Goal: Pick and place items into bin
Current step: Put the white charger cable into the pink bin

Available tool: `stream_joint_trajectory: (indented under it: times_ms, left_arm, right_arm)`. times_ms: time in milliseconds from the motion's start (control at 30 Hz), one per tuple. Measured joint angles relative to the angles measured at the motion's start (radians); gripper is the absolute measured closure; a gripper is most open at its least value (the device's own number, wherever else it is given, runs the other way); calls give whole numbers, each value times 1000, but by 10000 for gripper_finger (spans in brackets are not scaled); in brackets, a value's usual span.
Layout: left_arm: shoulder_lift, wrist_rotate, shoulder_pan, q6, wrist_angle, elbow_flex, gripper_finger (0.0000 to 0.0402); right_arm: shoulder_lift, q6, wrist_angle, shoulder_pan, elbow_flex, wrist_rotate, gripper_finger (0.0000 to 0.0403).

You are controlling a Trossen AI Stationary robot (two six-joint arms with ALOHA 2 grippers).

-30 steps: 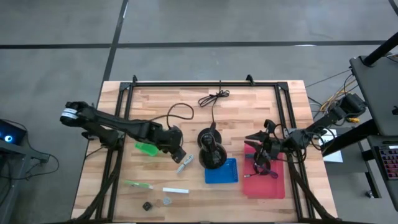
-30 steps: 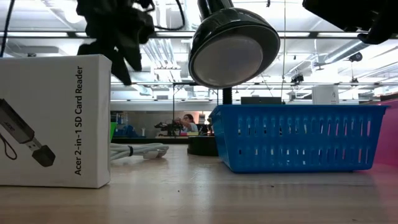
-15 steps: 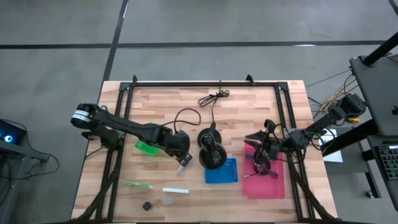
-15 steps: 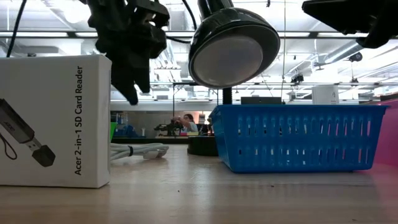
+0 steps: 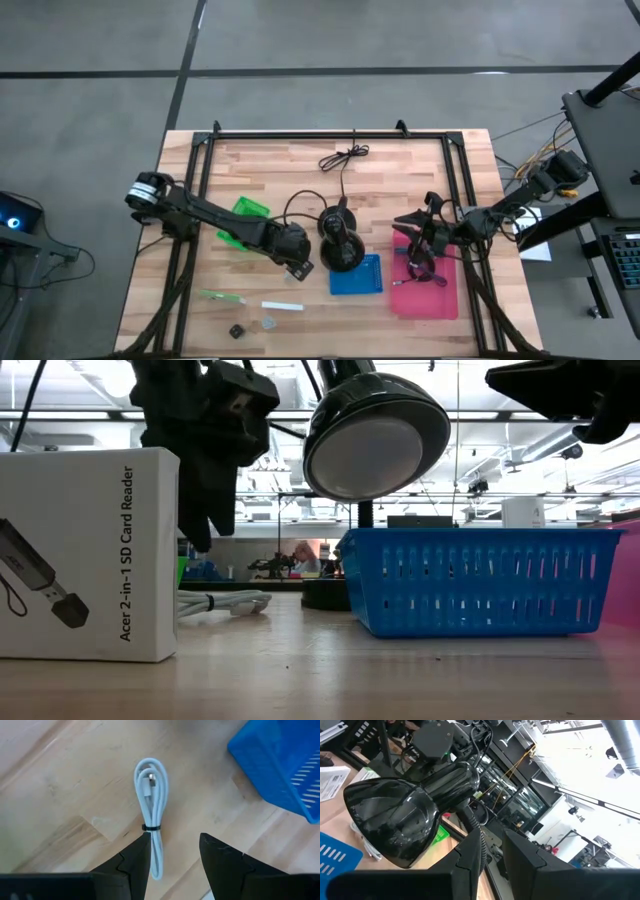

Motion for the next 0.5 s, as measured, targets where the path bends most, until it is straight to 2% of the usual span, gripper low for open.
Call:
stream_joint_trajectory:
  times_ms: [367, 500]
  left_arm:
    - [48, -4, 0, -3, 6, -2, 249]
    - [75, 49, -1, 2, 8, -3, 249]
  right_arm:
    - [1, 0, 0, 0, -1, 18, 335]
    - [1, 0, -1, 0, -2, 19, 335]
